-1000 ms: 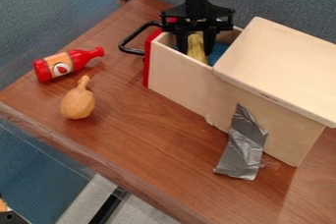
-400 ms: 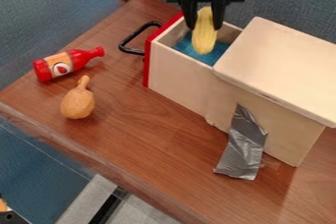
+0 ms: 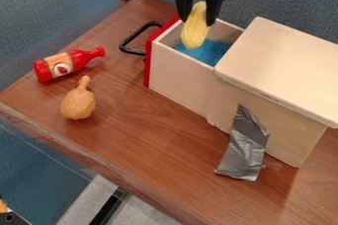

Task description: Pick up corn from inside the drawer and place it on the table to the right of the chicken

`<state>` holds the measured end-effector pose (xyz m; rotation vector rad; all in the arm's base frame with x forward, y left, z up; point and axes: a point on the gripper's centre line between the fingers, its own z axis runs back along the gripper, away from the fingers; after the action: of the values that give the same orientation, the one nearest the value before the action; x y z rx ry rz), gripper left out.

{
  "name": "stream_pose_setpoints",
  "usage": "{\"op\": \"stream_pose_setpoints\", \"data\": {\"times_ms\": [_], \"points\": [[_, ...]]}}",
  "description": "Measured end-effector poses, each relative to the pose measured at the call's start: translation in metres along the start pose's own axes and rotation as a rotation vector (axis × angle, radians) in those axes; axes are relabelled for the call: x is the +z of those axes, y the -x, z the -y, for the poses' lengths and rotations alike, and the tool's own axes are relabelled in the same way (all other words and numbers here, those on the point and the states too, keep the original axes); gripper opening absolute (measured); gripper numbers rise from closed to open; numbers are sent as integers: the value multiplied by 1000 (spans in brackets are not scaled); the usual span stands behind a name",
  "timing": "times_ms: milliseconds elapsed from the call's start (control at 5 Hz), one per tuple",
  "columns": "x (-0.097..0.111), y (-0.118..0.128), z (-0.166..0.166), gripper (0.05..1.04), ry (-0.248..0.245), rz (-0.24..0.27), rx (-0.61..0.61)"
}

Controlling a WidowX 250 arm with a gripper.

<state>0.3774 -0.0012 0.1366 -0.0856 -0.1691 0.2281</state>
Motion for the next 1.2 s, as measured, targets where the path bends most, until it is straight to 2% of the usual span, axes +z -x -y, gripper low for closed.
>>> {"op": "stream_pose_setpoints", "data": {"times_ms": [200, 400, 600, 800, 1200], "points": [[21, 17, -2, 492, -14, 22, -26], [24, 38, 1, 492, -9, 8, -56], [29, 64, -5, 492, -15, 24, -83], [23, 84, -15, 492, -44, 10, -98], [-15, 104, -32, 492, -95, -26, -174]]}}
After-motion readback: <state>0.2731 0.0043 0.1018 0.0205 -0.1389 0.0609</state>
